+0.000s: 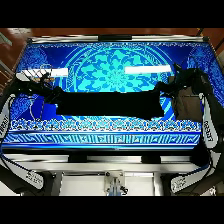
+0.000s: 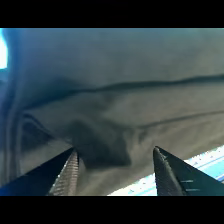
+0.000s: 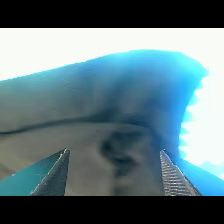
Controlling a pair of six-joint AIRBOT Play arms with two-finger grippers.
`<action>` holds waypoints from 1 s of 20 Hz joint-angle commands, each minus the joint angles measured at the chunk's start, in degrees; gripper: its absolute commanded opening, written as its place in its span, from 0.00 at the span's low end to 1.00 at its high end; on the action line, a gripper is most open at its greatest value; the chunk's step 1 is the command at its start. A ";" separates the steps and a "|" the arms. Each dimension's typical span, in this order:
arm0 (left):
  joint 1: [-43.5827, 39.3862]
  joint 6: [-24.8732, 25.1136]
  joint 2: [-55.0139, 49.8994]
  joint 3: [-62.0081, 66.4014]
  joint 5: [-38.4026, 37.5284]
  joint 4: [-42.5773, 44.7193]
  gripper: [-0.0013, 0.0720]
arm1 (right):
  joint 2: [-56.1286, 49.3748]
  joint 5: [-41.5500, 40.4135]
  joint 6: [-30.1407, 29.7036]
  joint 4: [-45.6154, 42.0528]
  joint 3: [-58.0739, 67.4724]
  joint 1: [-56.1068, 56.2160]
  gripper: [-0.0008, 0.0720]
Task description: Fold the shirts.
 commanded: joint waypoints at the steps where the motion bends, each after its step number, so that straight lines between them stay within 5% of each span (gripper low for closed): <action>1: -0.11 0.26 2.03 0.90 -3.43 -0.68 0.76 | 0.44 -6.78 0.63 -6.32 0.79 -1.97 0.93; 6: -0.94 1.18 7.37 0.87 -3.69 -0.68 0.76 | -5.05 -9.77 -4.24 4.13 0.02 -2.34 0.93; 13: -2.93 3.02 12.11 0.92 -3.63 -1.18 0.76 | -9.97 -7.72 0.52 7.76 0.02 -1.53 0.92; 14: -3.37 3.87 12.57 0.90 -3.61 -1.92 0.75 | -9.92 -7.76 0.39 8.46 0.02 -1.53 0.84; 15: -3.85 4.59 12.81 0.90 -3.58 -2.78 0.75 | -9.84 -8.20 0.37 8.87 0.11 -1.53 0.60; 16: -4.50 4.83 12.92 0.92 -3.52 -3.89 0.75 | -9.70 -9.05 0.44 9.07 0.42 -1.53 0.21; 17: -5.25 4.81 12.94 0.90 -3.26 -4.74 0.74 | -9.38 -10.21 0.55 9.77 0.87 -1.57 0.11; 19: -7.37 4.79 12.83 0.85 -1.75 -5.88 0.72 | -6.91 -13.29 -1.05 10.43 1.95 -1.57 0.09; 20: -8.83 4.79 12.70 0.83 -0.94 -6.01 0.59 | -4.94 -14.29 -1.40 10.38 2.40 -1.57 0.09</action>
